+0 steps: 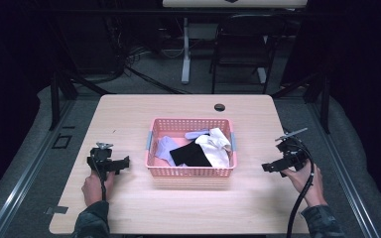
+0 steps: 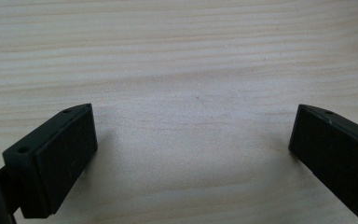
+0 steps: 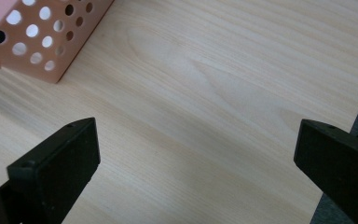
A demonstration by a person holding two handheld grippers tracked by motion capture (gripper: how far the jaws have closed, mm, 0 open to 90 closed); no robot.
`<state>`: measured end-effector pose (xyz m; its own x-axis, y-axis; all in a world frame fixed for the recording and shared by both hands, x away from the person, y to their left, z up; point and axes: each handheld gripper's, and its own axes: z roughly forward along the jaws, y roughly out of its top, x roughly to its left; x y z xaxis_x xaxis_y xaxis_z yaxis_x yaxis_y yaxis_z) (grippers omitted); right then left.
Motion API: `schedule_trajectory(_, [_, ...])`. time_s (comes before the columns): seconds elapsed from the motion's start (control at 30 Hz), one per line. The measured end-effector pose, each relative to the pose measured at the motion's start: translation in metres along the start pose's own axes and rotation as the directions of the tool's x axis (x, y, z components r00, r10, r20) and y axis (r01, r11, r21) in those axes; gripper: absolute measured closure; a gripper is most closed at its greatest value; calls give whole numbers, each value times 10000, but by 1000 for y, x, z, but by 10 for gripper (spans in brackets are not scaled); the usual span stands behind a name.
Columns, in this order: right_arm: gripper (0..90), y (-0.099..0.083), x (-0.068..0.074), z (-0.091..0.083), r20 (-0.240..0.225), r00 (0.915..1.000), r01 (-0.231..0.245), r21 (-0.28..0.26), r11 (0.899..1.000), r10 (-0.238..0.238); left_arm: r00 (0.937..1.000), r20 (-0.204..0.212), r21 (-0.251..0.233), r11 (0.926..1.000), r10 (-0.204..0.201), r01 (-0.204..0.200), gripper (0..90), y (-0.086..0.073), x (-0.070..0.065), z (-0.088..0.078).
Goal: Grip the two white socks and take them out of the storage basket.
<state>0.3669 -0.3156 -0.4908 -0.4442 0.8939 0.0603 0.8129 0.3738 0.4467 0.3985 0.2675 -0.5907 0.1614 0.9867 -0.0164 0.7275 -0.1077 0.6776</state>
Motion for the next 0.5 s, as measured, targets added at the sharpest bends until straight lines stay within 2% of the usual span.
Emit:
schedule_trajectory(0.07, [0, 5, 3, -6, 22, 9999, 108, -283, 9995, -107, 10000, 9, 5, 10000, -3, 3, 9, 0, 0, 0])
schedule_trajectory(0.2, [0, 20, 12, -12, 55, 9996, 295, -284, 9992, -294, 10000, 14, 1, 10000, 10, -10, 9, 0, 0, 0])
schedule_trajectory(0.23, [0, 25, 15, -14, -57, 9992, 386, -298, 9988, -388, 10000, 28, 0, 10000, 50, -50, 9, 0, 0, 0])
schedule_trajectory(0.27, [0, 31, 17, -16, 35, 9986, 537, -266, 9982, -536, 10000, 31, 4, 10000, 55, -55, 9, 0, 0, 0])
schedule_trajectory(0.37, [0, 49, 26, -25, -31, 9980, 635, -612, 9961, -638, 10000, 12, 22, 10000, 55, -55, 9, 0, 0, 0])
schedule_trajectory(0.5, [0, 75, 49, -28, 21, 9932, 1159, -859, 9895, -1161, 10000, 35, 19, 10000, 64, -65, 8, 0, 0, 0])
